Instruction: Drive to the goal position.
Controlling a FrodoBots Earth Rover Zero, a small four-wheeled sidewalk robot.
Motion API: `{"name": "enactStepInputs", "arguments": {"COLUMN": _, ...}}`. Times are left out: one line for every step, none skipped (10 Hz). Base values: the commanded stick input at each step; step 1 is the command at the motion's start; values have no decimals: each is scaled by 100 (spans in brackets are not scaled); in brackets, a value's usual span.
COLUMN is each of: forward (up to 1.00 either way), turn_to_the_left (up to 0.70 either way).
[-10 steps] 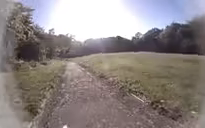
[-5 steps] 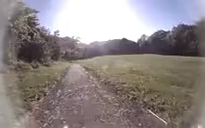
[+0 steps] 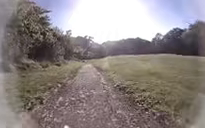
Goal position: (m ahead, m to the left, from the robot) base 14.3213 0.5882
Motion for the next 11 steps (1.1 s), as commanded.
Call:
{"name": "enactStepInputs", "arguments": {"forward": 100, "turn_to_the_left": 1}}
{"name": "enactStepInputs", "arguments": {"forward": 100, "turn_to_the_left": 1}}
{"name": "enactStepInputs", "arguments": {"forward": 100, "turn_to_the_left": 1}}
{"name": "enactStepInputs", "arguments": {"forward": 100, "turn_to_the_left": 1}}
{"name": "enactStepInputs", "arguments": {"forward": 100, "turn_to_the_left": 1}}
{"name": "enactStepInputs", "arguments": {"forward": 100, "turn_to_the_left": 1}}
{"name": "enactStepInputs", "arguments": {"forward": 100, "turn_to_the_left": 1}}
{"name": "enactStepInputs", "arguments": {"forward": 100, "turn_to_the_left": 1}}
{"name": "enactStepInputs", "arguments": {"forward": 100, "turn_to_the_left": 1}}
{"name": "enactStepInputs", "arguments": {"forward": 100, "turn_to_the_left": 1}}
{"name": "enactStepInputs", "arguments": {"forward": 100, "turn_to_the_left": 1}}
